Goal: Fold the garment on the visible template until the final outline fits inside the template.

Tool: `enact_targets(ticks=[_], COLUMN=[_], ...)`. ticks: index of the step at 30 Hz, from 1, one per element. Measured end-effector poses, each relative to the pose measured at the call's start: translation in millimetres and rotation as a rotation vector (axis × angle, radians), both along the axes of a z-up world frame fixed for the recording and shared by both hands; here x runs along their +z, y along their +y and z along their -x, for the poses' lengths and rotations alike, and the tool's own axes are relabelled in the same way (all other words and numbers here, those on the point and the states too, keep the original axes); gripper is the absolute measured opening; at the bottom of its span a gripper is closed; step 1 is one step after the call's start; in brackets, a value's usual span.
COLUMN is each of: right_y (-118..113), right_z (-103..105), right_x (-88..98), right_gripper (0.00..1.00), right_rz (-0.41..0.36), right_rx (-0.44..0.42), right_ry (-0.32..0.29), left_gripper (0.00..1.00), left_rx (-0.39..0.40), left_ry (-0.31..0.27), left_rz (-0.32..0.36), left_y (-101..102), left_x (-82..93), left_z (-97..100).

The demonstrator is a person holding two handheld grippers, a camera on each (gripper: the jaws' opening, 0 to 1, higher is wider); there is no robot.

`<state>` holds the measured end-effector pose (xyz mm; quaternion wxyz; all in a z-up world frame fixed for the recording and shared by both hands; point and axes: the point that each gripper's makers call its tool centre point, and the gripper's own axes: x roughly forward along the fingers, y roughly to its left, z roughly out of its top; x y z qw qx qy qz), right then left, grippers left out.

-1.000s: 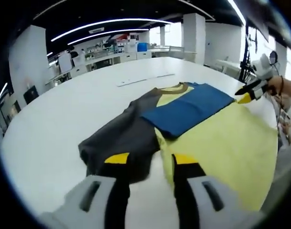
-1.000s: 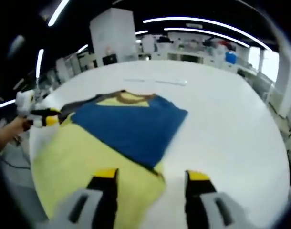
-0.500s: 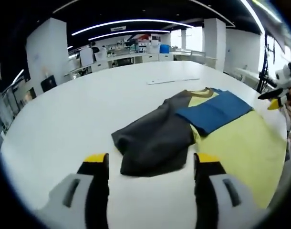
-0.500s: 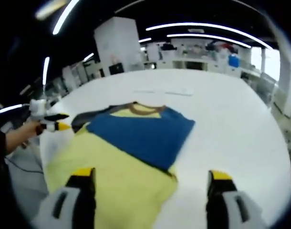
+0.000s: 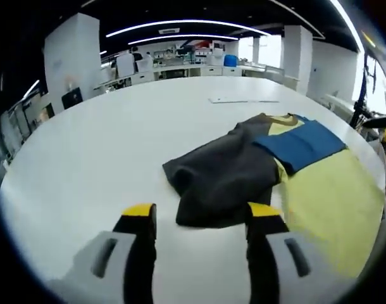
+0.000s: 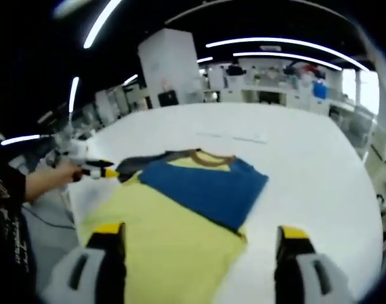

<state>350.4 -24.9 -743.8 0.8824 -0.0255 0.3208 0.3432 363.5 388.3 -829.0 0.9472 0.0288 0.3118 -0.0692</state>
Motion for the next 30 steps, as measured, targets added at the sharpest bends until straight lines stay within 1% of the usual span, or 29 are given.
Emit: enact_targets(ticks=[2, 3, 5, 6, 7, 9, 13, 17, 18, 21, 24, 27, 30], right_y=[1, 1, 2, 1, 1, 0, -2, 0, 0, 0, -1, -2, -3], right_z=[3, 4, 7, 7, 7, 9, 13, 16, 17, 19, 20, 21, 23], right_x=[4.3, 5.4, 6.6, 6.5, 5.2, 2.7, -2.6, -4.4, -4.8, -4.6, -5.2, -4.3, -3.6], right_gripper=[0.99, 0.99, 0.99, 0.99, 0.99, 0.99, 0.99, 0.99, 0.99, 0.99, 0.99, 0.99, 0.99], right_rz=[-0.002, -0.001, 0.005, 0.007, 0.01, 0.022, 0.037, 0.032, 0.032, 0.034, 0.044, 0.042, 0.04], right_rx=[0.004, 0.005, 0.011, 0.012, 0.012, 0.011, 0.011, 0.015, 0.017, 0.022, 0.02, 0.02, 0.017], right_ry=[-0.007, -0.009, -0.011, -0.011, -0.009, -0.003, 0.005, 0.013, 0.014, 0.012, 0.014, 0.013, 0.014], left_gripper=[0.43, 0.38, 0.33, 0.3, 0.28, 0.24, 0.21, 0.03, 0.02, 0.0, 0.0, 0.0, 0.0], left_rx=[0.002, 0.003, 0.012, 0.012, 0.012, 0.011, 0.034, 0.036, 0.037, 0.035, 0.042, 0.044, 0.042], left_ry=[0.002, -0.002, 0.001, 0.006, 0.025, 0.028, 0.031, 0.038, 0.042, 0.042, 0.028, 0.0, -0.036], left_rz=[-0.002, 0.003, 0.014, 0.012, 0.007, 0.009, 0.021, 0.024, 0.016, 0.023, 0.027, 0.04, 0.05], left_y=[0, -1, 0, 0, 0, -1, 2, 4, 5, 5, 5, 0, -4], left_x=[-0.3, 0.5, -0.2, -1.5, -4.6, -6.0, -7.9, -8.5, -9.0, -7.9, -4.3, 8.1, 25.9], left_z=[2.2, 2.7, 2.8, 2.6, 3.5, 4.0, 2.6, 0.4, 0.3, -0.6, -0.1, 0.5, 0.2])
